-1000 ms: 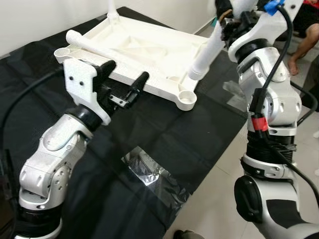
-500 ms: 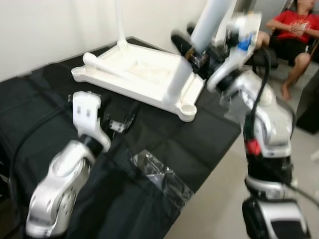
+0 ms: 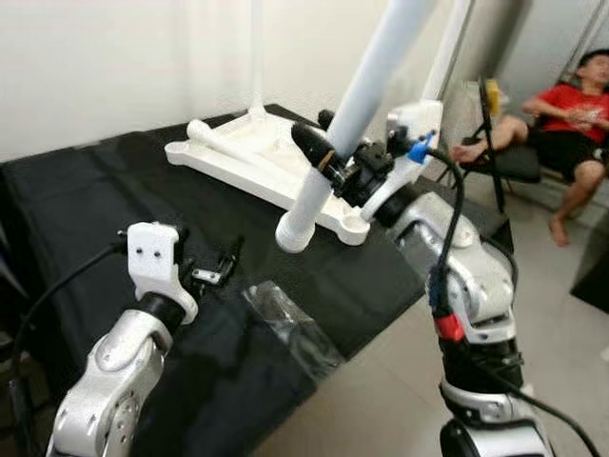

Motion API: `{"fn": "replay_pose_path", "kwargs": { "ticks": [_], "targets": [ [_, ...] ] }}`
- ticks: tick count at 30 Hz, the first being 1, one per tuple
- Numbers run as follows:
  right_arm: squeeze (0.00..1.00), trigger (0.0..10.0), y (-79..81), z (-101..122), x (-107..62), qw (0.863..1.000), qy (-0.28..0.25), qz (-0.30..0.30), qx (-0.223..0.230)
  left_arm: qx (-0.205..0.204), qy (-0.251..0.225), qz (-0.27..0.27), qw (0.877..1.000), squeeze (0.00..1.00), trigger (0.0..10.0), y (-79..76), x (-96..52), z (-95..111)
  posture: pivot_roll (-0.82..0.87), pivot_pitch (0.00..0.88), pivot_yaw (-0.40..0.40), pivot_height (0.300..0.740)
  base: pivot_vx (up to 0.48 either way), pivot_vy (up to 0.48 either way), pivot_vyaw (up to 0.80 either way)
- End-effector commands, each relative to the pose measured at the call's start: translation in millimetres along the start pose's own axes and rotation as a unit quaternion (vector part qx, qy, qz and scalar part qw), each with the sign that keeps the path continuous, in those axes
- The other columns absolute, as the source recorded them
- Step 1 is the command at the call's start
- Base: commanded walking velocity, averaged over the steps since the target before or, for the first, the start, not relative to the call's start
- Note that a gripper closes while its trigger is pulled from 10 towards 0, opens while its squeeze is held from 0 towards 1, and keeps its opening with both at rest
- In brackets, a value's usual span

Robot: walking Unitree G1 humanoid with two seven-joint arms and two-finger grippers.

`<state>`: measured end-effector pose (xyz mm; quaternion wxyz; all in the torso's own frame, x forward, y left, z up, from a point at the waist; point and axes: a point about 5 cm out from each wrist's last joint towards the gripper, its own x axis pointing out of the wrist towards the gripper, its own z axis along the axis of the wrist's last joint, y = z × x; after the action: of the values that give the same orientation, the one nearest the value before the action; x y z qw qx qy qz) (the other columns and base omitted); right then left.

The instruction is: Building children table

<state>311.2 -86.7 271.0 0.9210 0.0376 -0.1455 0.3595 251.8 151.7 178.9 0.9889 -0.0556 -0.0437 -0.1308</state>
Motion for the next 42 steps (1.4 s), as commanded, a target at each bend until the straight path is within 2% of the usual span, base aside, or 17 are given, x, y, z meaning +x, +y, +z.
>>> {"fn": "replay_pose_path", "kwargs": {
  "ticks": [1,9,12,17,22,23,27,28,33,35,37,38,42],
  "targets": [
    [0.00,10.0,2.3,4.0,-0.4,1.000,-0.009,0.007,-0.004,0.002,0.002,-0.011,1.000,0.00,10.0,-2.9,1.7,-1.9,0.00,0.000,-0.027,0.740,0.000,-0.472,0.00],
    [0.00,10.0,6.7,-1.0,-1.3,1.000,-0.002,0.004,-0.005,-0.001,-0.011,-0.018,1.000,0.00,10.0,-5.5,5.5,-0.1,-0.01,0.000,-0.019,0.740,0.000,-0.472,0.00],
    [0.00,10.0,6.5,-6.4,-2.6,1.000,0.010,0.003,-0.009,-0.007,-0.018,-0.022,1.000,0.00,10.0,-7.2,6.5,1.2,-0.01,0.000,-0.019,0.740,0.000,0.000,0.00],
    [0.00,10.0,6.6,-15.5,-5.6,1.000,0.026,0.002,-0.007,0.015,0.001,-0.035,0.999,0.00,10.0,-9.0,4.0,-4.0,-0.01,0.000,-0.017,0.740,0.000,0.000,0.00],
    [0.00,10.0,7.0,-17.5,-8.1,1.000,0.017,0.000,0.003,0.010,-0.002,-0.031,0.999,0.00,10.0,-8.0,2.7,-5.3,-0.01,0.000,-0.018,0.740,0.336,0.000,0.80],
    [0.00,10.0,5.4,-17.5,-8.2,1.000,0.023,-0.008,-0.009,0.009,-0.004,-0.032,0.999,0.00,10.0,-8.5,2.9,-4.7,-0.01,0.000,-0.016,0.740,0.428,0.000,0.00],
    [0.00,10.0,4.7,-17.5,-8.7,1.000,0.026,0.002,-0.005,0.008,-0.007,-0.037,0.999,0.00,10.0,-10.3,3.2,-3.3,-0.01,0.000,-0.013,0.740,0.433,0.000,0.39],
    [0.00,10.0,3.8,-14.7,-8.6,1.000,0.013,-0.005,0.005,0.008,-0.008,-0.040,0.999,0.00,10.0,-11.4,3.5,-2.6,-0.01,0.000,-0.011,0.740,0.446,0.000,0.77],
    [0.00,10.0,-2.3,-12.0,-9.2,0.999,0.016,-0.022,-0.019,0.009,-0.015,-0.050,0.999,0.00,10.0,-14.7,5.7,2.3,-0.02,0.000,-0.007,0.740,0.452,0.000,0.79],
    [0.00,10.0,-7.6,-13.9,-9.8,0.998,0.033,-0.036,-0.050,0.011,-0.022,-0.056,0.998,0.00,10.0,-16.0,8.0,6.9,-0.03,0.000,-0.007,0.740,0.459,0.000,0.26],
    [0.00,10.0,-7.5,-16.1,-10.5,0.998,0.045,-0.027,-0.046,0.011,-0.026,-0.059,0.998,0.00,10.0,-16.9,9.2,9.3,-0.03,0.000,-0.007,0.740,0.463,0.000,0.00],
    [0.00,10.0,-7.1,-16.6,-10.8,0.997,0.051,-0.021,-0.060,0.012,-0.029,-0.061,0.998,0.00,10.0,-17.7,10.1,11.0,-0.03,0.000,-0.007,0.740,0.461,0.000,0.71],
    [0.00,10.0,-4.0,-13.0,-10.4,0.998,0.032,-0.017,-0.055,0.011,-0.035,-0.068,0.997,0.00,10.0,-19.7,12.0,14.3,-0.03,0.000,-0.007,0.740,0.463,0.000,0.71]
  ]
}}
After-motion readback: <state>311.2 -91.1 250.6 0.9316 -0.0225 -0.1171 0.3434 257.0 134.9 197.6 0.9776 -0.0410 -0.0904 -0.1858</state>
